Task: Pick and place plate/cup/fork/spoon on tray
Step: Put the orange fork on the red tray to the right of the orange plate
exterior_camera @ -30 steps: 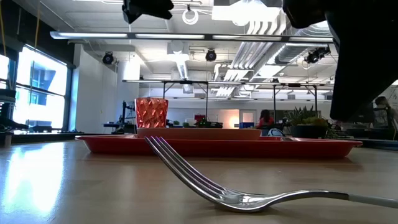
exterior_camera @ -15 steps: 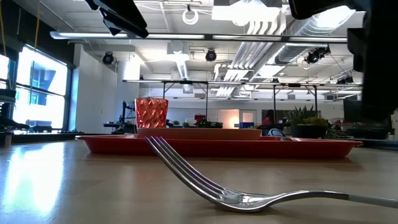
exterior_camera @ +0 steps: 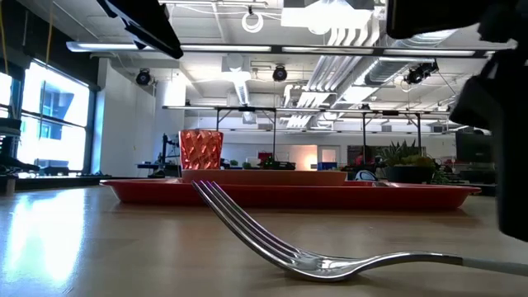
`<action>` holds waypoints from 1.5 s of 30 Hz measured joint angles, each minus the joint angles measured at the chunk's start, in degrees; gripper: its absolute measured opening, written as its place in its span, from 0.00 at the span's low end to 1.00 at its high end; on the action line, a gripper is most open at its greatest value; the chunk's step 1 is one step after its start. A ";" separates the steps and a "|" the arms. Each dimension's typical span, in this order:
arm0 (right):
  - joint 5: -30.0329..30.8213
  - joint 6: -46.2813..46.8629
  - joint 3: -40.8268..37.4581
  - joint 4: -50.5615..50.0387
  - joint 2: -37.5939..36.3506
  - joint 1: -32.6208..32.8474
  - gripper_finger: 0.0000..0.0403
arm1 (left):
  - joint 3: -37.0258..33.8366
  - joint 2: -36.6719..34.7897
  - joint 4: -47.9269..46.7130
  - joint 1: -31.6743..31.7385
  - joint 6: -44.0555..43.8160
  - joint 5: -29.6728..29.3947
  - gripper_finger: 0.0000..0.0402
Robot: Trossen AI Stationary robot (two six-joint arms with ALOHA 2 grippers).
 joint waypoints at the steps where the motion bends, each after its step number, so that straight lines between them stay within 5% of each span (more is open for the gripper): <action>1: 0.55 -1.04 0.00 0.15 0.00 -0.04 0.36 | 0.00 0.00 -0.23 -0.13 0.04 -0.19 0.25; 9: 9.78 -16.48 0.00 0.22 0.02 0.28 0.36 | 0.00 0.55 -0.54 -0.40 -3.75 -3.31 0.25; 21: 6.73 -37.21 -0.04 3.03 0.23 0.41 0.44 | 0.00 0.52 0.90 -4.47 -22.48 -3.61 0.25; 29: 6.80 -37.14 -6.19 16.56 0.55 2.73 0.49 | 0.00 0.52 1.33 -7.91 -28.66 -3.97 0.25; 45: 11.79 -39.01 -6.58 15.25 0.55 1.96 0.50 | 0.00 0.52 3.32 -12.57 -43.36 -4.80 0.25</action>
